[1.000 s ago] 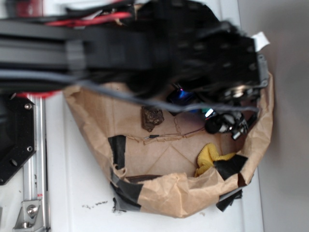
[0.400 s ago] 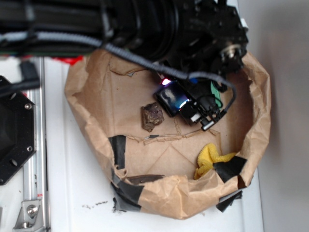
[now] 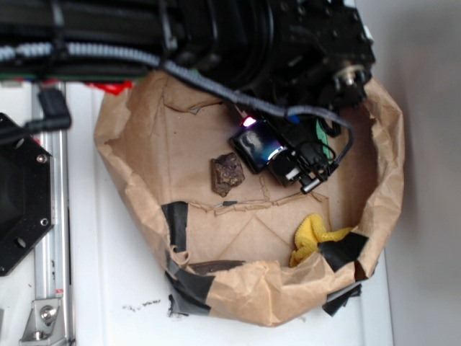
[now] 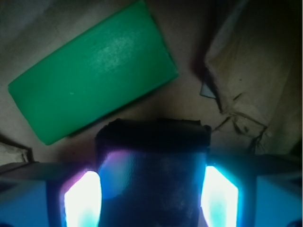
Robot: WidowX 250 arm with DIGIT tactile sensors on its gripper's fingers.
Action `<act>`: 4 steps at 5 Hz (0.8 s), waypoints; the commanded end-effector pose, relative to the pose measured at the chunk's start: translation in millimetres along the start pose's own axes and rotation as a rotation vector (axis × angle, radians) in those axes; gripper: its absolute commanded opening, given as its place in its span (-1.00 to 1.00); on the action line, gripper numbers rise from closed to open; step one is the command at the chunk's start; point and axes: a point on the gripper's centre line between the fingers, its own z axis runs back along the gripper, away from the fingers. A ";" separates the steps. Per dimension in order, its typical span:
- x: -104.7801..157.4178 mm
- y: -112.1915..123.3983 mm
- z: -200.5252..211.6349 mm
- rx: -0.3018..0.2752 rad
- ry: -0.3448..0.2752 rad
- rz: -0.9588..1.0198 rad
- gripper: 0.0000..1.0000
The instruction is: Grab the black box.
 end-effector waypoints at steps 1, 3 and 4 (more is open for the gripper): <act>-34.8 15.3 81.9 -0.052 -0.242 -0.153 -1.00; -53.7 39.4 141.3 -0.108 -0.294 -0.168 -1.00; -53.7 39.4 141.3 -0.108 -0.294 -0.168 1.00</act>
